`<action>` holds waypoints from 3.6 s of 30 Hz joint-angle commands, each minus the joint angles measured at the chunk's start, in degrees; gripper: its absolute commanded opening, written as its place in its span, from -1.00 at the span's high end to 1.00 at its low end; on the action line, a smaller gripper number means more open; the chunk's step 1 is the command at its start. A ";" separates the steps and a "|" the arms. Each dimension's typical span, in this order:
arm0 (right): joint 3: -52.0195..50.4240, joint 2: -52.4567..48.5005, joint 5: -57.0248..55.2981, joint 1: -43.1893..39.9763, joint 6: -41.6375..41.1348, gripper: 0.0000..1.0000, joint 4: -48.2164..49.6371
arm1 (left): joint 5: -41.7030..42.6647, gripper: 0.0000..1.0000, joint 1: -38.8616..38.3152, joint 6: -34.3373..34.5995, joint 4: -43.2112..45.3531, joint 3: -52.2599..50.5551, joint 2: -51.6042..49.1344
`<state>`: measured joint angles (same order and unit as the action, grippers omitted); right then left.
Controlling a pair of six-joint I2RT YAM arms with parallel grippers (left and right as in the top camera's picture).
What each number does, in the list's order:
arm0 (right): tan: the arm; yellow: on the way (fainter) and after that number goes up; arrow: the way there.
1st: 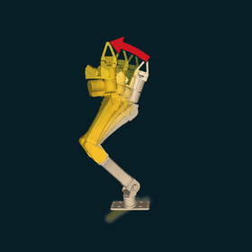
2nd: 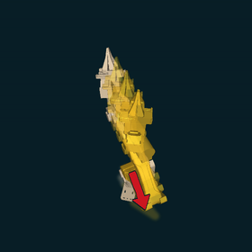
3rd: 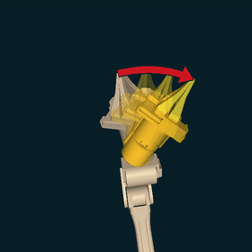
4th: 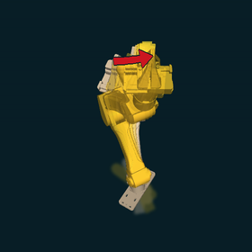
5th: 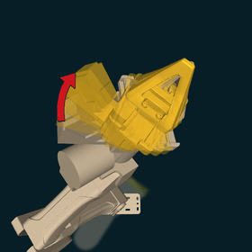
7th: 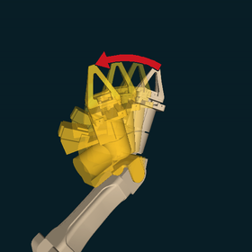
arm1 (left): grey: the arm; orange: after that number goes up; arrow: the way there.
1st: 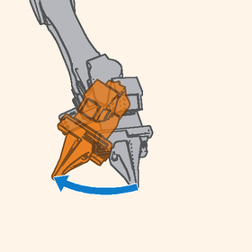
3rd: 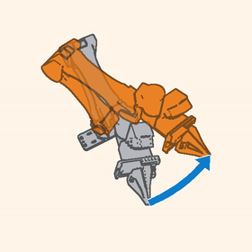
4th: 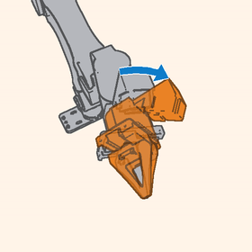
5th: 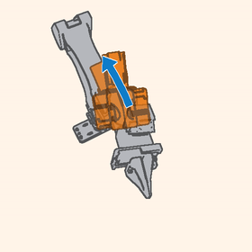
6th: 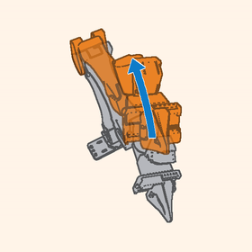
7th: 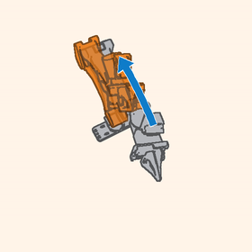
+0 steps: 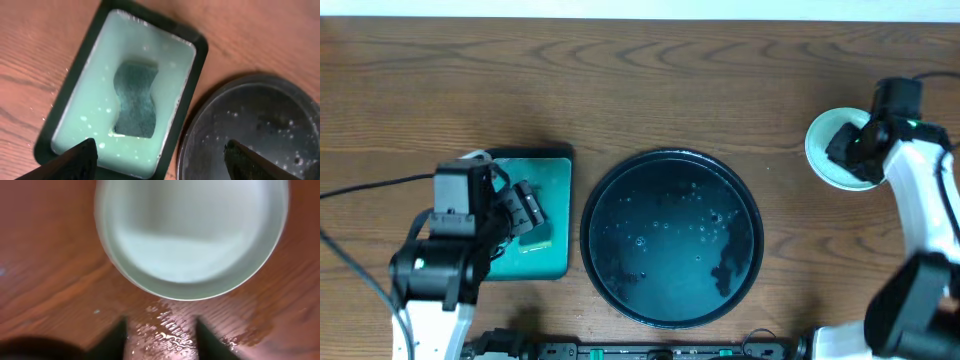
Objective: Clean dirty plates on tray and stack at the side
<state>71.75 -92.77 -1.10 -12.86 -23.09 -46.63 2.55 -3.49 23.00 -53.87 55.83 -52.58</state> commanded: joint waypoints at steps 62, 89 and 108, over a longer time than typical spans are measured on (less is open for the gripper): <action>1.31 17.44 -11.93 9.97 17.59 -0.98 -2.64 | -9.68 -0.64 -0.13 -2.84 -2.29 2.43 17.20; -4.02 43.63 -11.63 16.09 14.84 -0.99 1.31 | -9.68 -0.64 -0.13 -2.84 -2.29 2.43 17.20; -53.35 88.46 6.43 16.09 3.15 -0.98 32.68 | -9.68 -0.64 -0.13 -2.84 -2.29 2.43 17.20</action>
<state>24.29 -7.31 1.74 2.66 -18.31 -17.47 -6.39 -3.49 20.91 -56.18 56.58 -35.46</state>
